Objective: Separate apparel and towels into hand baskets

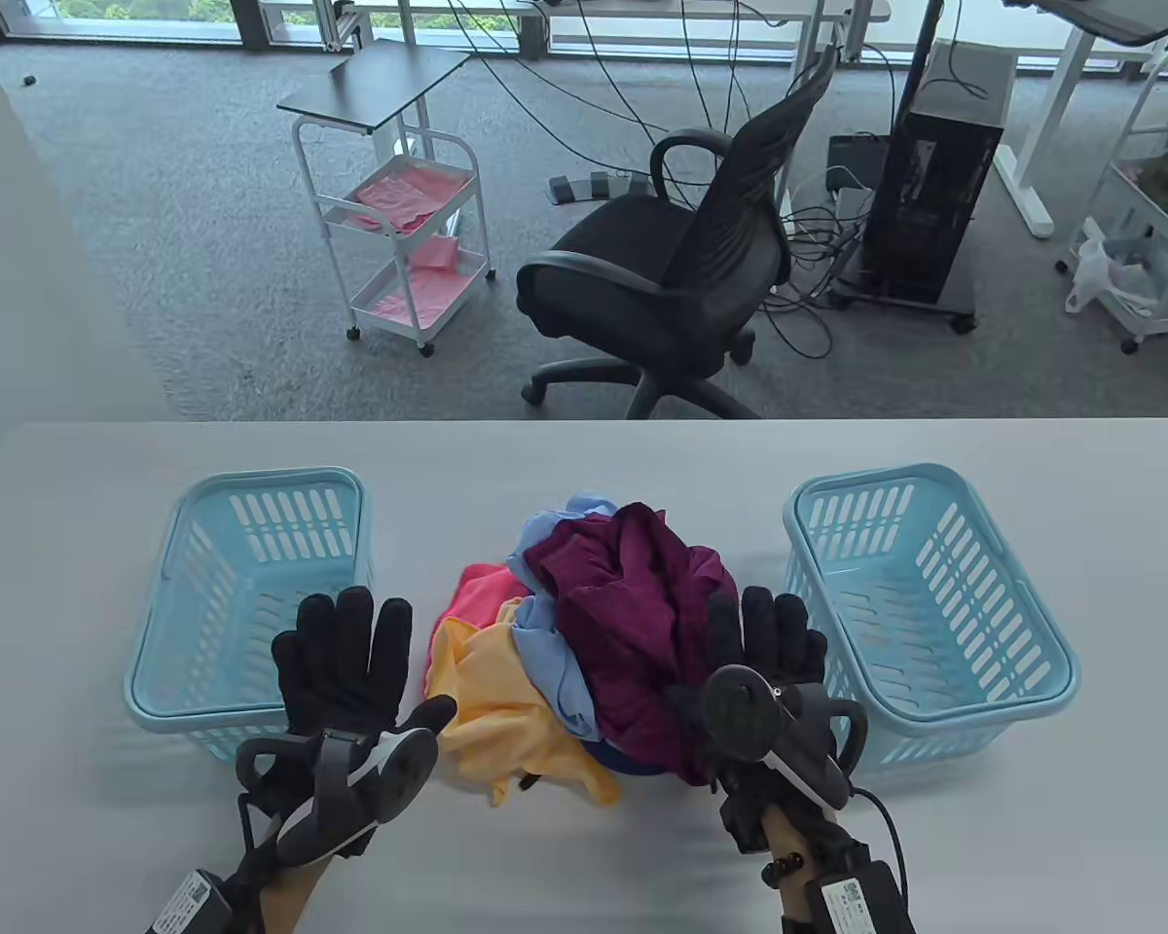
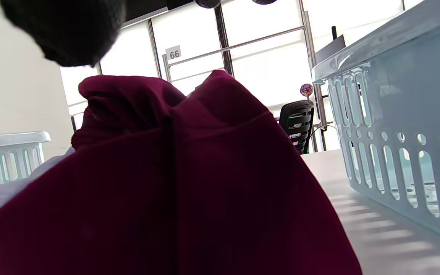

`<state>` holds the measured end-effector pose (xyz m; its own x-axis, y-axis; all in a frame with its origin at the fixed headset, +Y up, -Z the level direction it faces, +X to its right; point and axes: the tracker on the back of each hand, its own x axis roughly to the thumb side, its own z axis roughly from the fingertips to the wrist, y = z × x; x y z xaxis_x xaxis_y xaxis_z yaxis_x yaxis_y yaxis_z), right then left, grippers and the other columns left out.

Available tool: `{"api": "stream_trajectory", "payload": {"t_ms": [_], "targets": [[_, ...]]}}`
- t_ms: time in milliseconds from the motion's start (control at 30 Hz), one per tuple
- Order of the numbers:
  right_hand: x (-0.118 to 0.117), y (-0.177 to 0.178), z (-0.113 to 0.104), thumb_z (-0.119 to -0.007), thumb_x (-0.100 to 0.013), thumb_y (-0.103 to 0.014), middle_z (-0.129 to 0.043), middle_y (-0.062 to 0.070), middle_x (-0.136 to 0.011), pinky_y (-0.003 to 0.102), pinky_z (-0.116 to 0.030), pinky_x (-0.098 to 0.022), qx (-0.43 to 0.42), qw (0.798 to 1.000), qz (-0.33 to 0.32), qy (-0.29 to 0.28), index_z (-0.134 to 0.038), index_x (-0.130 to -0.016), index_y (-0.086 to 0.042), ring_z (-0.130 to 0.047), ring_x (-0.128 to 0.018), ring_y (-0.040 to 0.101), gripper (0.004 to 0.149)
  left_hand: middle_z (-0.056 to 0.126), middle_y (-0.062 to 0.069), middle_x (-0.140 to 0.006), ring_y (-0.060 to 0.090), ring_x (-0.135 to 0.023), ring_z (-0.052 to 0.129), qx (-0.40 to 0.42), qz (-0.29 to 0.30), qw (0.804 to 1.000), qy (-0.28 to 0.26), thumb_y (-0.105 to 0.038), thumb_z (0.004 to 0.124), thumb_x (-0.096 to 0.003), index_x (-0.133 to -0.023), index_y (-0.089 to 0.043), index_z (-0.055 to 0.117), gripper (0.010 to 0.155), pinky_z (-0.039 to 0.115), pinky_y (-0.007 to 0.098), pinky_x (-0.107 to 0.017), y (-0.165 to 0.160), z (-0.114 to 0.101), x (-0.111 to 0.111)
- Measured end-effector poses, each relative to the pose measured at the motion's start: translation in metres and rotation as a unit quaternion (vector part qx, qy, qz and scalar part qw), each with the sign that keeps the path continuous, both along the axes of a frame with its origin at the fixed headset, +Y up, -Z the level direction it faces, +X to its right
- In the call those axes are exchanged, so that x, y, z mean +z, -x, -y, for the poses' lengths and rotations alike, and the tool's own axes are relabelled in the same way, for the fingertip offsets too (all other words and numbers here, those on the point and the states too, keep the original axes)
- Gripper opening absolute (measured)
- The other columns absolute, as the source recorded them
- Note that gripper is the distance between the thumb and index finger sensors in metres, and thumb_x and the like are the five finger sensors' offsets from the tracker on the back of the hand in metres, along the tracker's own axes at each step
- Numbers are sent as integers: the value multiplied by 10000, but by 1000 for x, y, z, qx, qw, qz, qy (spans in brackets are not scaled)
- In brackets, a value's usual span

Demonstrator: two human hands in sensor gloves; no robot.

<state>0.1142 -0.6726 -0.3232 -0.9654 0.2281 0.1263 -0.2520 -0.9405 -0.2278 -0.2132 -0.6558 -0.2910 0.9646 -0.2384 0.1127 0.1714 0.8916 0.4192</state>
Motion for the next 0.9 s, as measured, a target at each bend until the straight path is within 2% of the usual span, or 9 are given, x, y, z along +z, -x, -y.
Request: {"api": "stream_trajectory", "payload": {"t_ms": [900], "targets": [[3, 4, 0, -782, -349, -549, -231, 239, -1085, 701, -335, -706, -1, 1000, -5, 5, -314, -1050, -149, -254, -982, 543, 933, 313, 279, -1186, 629, -1066, 445, -5, 10, 1000, -15, -694, 620, -418, -1130, -153, 226, 977, 489, 737, -731, -7, -6, 9]]}}
